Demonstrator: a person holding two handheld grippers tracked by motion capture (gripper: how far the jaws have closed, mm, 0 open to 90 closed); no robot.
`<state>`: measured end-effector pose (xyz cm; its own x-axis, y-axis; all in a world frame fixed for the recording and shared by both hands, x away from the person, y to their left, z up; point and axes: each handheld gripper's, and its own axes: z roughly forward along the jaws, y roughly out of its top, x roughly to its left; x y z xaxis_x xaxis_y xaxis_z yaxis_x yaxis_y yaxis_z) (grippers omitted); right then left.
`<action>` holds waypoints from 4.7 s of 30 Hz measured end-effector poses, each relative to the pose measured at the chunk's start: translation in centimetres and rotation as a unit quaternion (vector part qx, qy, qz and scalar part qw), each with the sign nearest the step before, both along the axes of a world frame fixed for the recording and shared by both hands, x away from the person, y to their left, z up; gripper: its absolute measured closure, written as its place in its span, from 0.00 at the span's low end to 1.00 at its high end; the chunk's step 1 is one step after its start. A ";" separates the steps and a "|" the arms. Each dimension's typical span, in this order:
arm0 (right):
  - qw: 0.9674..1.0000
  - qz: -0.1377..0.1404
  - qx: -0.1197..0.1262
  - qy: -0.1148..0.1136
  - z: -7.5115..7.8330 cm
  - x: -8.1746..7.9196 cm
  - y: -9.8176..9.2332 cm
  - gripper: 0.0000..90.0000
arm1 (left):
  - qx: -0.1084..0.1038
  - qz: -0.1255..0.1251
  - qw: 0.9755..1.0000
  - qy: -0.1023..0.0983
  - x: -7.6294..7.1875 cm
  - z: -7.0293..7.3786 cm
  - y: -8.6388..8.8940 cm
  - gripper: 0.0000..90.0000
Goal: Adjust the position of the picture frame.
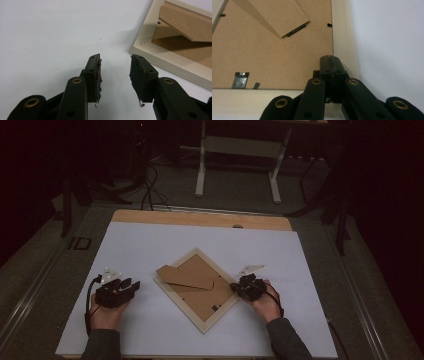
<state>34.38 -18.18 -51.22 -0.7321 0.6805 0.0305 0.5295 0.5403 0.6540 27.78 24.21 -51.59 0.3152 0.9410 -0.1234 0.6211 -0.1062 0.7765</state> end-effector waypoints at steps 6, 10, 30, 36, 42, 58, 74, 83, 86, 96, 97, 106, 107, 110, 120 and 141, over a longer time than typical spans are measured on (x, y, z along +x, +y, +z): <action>1.000 -0.011 -0.005 0.000 0.1 1.2 -0.3 1.00 | 0.004 -0.004 1.000 0.006 0.1 -0.1 -0.2 0.70; 1.000 -0.023 -0.006 -0.003 0.1 1.9 -0.5 1.00 | 0.010 -0.012 1.000 0.009 0.1 -0.1 -0.5 0.70; 0.998 -0.053 0.034 -0.010 -0.5 -3.2 -3.8 0.97 | -0.023 -0.059 0.998 0.016 2.7 -0.4 -1.2 0.81; 0.999 -0.042 0.031 0.004 -1.3 -4.4 -3.7 1.00 | -0.018 -0.074 0.997 0.027 4.6 -0.8 -2.1 1.00; 0.999 -0.030 0.030 0.009 -1.4 -5.0 -3.2 1.00 | -0.001 -0.090 0.995 0.039 5.5 -1.1 -2.9 1.00; 1.000 -0.013 0.020 0.018 -1.5 -5.7 -2.1 1.00 | 0.020 -0.092 0.994 0.059 6.0 -1.8 -4.0 1.00; 1.000 -0.014 0.020 0.021 -1.5 -5.6 -2.0 1.00 | 0.036 -0.099 0.993 0.060 5.6 -1.6 -4.4 1.00; 0.999 -0.015 0.019 0.023 -1.4 -5.6 -2.3 1.00 | 0.033 -0.100 0.993 0.056 4.5 -1.7 -4.8 1.00; 0.999 -0.015 0.018 0.025 -1.4 -5.6 -2.3 1.00 | 0.034 -0.100 0.993 0.056 4.3 -1.7 -4.9 1.00; 0.999 0.006 0.008 0.032 -1.2 -6.0 -2.3 1.00 | 0.034 -0.092 0.994 0.052 3.6 -1.7 -5.2 1.00; 0.999 0.005 0.011 0.033 -1.3 -6.0 -2.3 1.00 | 0.034 -0.092 0.994 0.052 3.6 -1.7 -5.2 1.00; 0.999 -0.005 0.016 0.032 -1.3 -5.7 -2.8 1.00 | 0.040 -0.105 0.992 0.054 3.1 -1.9 -5.5 1.00; 0.999 -0.006 0.016 0.031 -1.3 -5.6 -2.8 1.00 | 0.041 -0.106 0.992 0.054 3.0 -1.9 -5.5 1.00; 0.999 -0.011 0.019 0.030 -1.4 -5.4 -3.0 1.00 | 0.044 -0.106 0.992 0.055 2.8 -1.8 -5.7 1.00; 0.999 -0.030 0.027 0.028 -1.5 -4.7 -3.2 1.00 | 0.049 -0.114 0.991 0.053 2.7 -1.8 -5.9 1.00; 0.998 -0.048 0.024 0.040 -1.3 -4.1 -3.6 1.00 | 0.045 -0.138 0.989 0.034 2.1 -1.6 -6.8 1.00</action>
<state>30.28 -21.80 -52.50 -0.6576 0.7436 0.1209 0.6288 0.4533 0.6318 29.85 17.39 -53.18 0.5555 0.8283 -0.0725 0.6098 -0.3466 0.7128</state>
